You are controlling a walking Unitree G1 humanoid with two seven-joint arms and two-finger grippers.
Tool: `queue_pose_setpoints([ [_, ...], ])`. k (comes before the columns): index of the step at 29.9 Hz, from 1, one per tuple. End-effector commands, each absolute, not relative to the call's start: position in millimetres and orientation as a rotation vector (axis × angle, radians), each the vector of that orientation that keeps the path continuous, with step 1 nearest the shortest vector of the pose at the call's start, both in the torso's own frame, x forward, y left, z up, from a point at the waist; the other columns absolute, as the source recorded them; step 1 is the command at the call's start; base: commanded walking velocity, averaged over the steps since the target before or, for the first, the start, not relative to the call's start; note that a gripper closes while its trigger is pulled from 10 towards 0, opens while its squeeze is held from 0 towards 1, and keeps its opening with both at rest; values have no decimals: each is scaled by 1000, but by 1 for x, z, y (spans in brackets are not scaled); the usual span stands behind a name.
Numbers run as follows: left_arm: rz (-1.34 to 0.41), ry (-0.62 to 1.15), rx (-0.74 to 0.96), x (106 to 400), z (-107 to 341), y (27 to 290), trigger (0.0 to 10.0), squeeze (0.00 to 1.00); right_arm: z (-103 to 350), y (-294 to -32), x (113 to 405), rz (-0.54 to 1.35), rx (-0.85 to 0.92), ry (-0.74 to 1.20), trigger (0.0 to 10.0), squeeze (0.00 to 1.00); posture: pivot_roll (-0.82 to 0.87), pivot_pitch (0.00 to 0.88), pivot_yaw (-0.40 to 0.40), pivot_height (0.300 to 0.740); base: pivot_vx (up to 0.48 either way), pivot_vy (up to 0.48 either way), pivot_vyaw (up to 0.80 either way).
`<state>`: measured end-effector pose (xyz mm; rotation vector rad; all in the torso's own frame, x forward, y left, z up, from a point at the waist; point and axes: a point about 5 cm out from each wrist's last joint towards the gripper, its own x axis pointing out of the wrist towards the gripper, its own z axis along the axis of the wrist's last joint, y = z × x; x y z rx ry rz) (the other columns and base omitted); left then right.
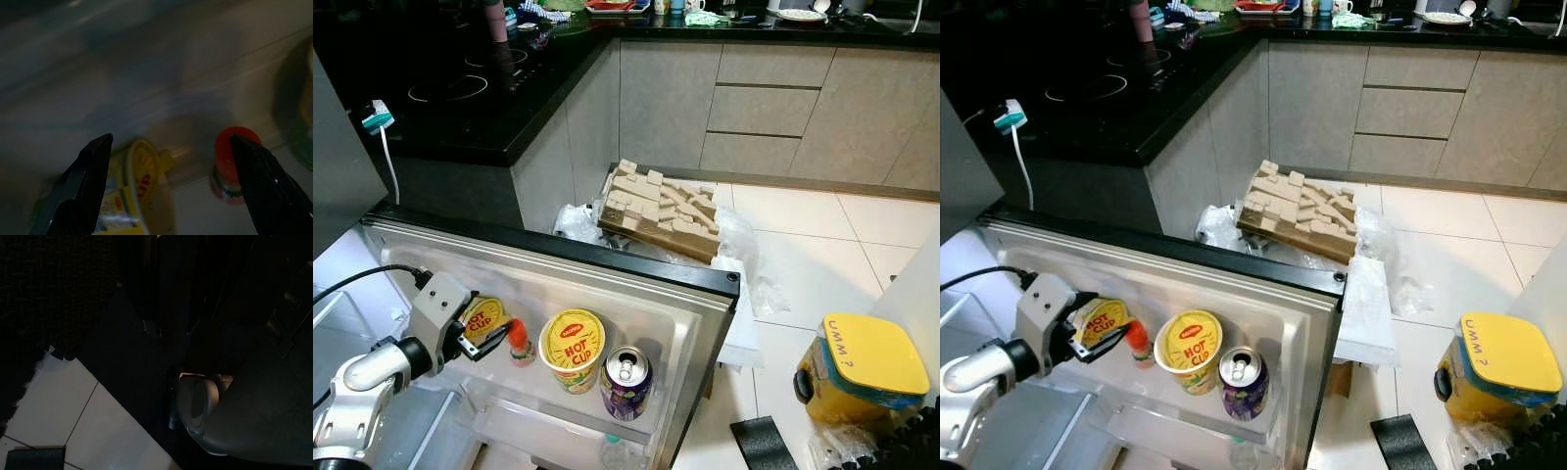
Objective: Restocking fridge
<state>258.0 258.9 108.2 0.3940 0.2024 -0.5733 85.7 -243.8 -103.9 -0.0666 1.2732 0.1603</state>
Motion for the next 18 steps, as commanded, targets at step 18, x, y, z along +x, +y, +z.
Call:
queue_pose_setpoints([
  [18,-543,172,391,258,147,281,10000,0,-106,-237,83,175,-57,1283,10000,0,-32,0,10,740,0,0,0],
])
